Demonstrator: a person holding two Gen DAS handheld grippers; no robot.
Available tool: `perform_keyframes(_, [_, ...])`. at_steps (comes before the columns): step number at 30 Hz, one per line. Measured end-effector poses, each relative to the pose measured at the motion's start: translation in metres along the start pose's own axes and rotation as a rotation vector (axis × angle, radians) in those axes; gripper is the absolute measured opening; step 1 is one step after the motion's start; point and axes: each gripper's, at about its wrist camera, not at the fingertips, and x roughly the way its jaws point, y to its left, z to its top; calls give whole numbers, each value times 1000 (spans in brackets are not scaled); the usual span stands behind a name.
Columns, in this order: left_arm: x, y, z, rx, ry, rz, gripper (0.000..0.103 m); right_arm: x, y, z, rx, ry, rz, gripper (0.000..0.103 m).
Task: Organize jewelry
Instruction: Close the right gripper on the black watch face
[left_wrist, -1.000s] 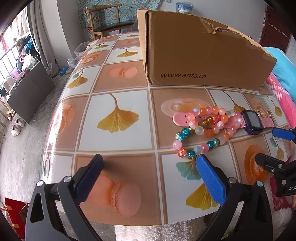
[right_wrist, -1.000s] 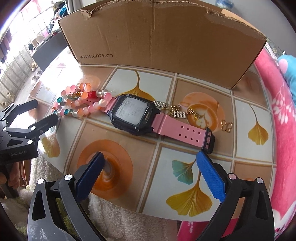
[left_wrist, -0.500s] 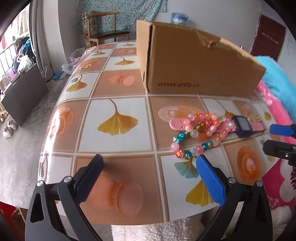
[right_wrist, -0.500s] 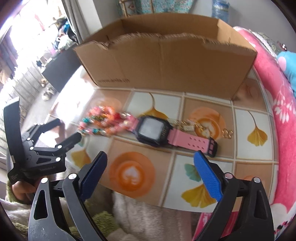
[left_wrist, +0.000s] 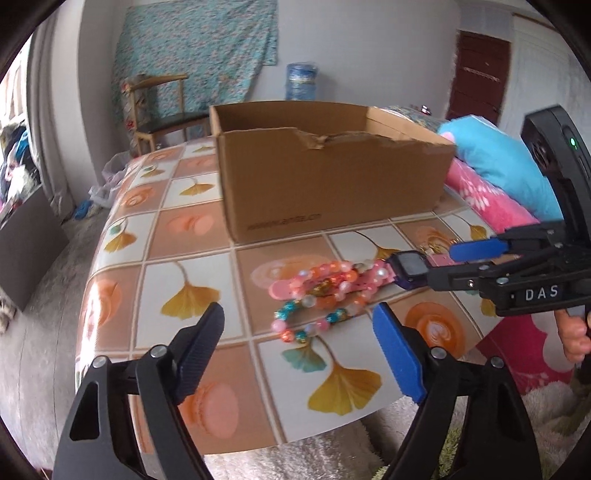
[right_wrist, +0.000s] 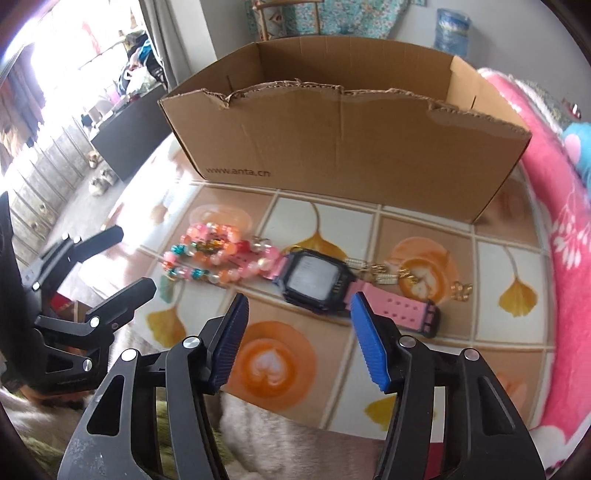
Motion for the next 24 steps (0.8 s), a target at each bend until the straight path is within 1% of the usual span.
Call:
perform_keyframes(2, [8,-7,1,34,19,-1,74,1,3,-1,-64,-1,-13,54])
perform_keyframes(3, [12,-8,0,42,33,11,72,3,7,-1,-120,-5,-16,55])
perform_keyframes(4, [19,-9,1,49,55,30,69,5,11,-2,-168,-8,-16,56])
perform_keyframes(5, [23,-9,1,50,70,40,65,8,16,-2,-245,-12,-24,56])
perform_keyframes(7, [31,-7,2,34,103,53,63,14,20,-2,-364,-8,-34,56])
perform_keyframes(9, [36,-3,2,17,121,67,62,22,21,2,-454,7,-19,56])
perform_keyframes(12, [41,1,3,-3,140,99,62,35,17,8,-522,50,28,56])
perform_keyframes(14, [43,5,6,-28,145,110,62,44,16,11,-561,78,33,56])
perform_keyframes(16, [45,8,8,-39,154,131,62,45,17,10,-617,82,34,56])
perform_keyframes(18, [47,12,11,-58,162,137,62,47,18,10,-654,82,41,56])
perform_keyframes(19, [49,13,12,-64,165,144,62,47,18,9,-660,82,45,54])
perform_keyframes(20, [49,13,12,-67,169,152,62,47,18,9,-670,76,40,47])
perform_keyframes(22, [52,16,12,-72,184,166,62,45,16,10,-672,81,56,46])
perform_keyframes(24, [55,18,12,-74,201,213,62,44,14,11,-672,87,75,46])
